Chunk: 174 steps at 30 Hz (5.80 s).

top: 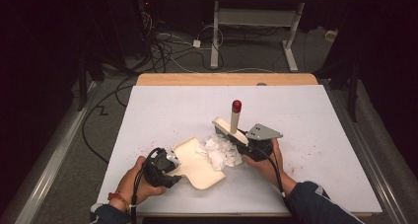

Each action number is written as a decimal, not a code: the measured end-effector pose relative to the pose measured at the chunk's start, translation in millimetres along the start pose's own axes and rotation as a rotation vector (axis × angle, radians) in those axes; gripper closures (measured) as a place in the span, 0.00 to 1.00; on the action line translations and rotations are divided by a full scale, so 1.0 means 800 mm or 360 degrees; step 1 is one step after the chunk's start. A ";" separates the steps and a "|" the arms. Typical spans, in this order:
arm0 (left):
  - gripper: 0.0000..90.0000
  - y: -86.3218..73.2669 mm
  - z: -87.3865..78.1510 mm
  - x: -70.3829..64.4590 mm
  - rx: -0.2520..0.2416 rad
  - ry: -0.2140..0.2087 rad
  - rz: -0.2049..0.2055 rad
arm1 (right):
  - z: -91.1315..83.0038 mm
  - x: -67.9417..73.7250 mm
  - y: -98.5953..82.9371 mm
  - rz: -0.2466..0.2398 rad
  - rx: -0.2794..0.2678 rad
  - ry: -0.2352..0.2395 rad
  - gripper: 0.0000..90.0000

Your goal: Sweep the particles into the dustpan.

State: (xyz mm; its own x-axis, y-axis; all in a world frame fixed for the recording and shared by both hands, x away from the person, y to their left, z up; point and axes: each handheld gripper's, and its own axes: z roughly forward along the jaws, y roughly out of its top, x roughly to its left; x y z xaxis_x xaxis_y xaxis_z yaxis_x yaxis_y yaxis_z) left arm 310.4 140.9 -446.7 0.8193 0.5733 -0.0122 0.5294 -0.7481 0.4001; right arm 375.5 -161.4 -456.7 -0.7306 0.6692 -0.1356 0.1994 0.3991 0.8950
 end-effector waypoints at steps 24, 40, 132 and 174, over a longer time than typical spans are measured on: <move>0.70 0.038 0.025 -0.015 0.0015 -0.0025 -0.0020 | 0.005 0.050 0.006 -0.0038 -0.0051 0.0099 0.75; 0.70 0.043 0.031 -0.015 0.0029 -0.0030 -0.0040 | -0.020 0.042 0.027 0.0002 -0.0157 0.0140 0.75; 0.70 0.068 0.045 -0.027 0.0028 -0.0032 0.0032 | -0.130 -0.025 -0.002 -0.0021 0.0068 0.0107 0.75; 0.70 0.072 0.047 -0.030 0.0013 -0.0017 0.0013 | -0.150 -0.014 0.008 -0.0100 0.0021 0.0151 0.75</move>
State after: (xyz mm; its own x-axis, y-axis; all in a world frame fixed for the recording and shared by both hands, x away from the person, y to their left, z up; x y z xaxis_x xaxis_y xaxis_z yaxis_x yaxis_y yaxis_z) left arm 329.2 71.8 -457.8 0.8260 0.5634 -0.0188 0.5244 -0.7556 0.3926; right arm 306.8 -241.6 -398.8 -0.8005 0.5803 -0.1500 0.1593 0.4473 0.8801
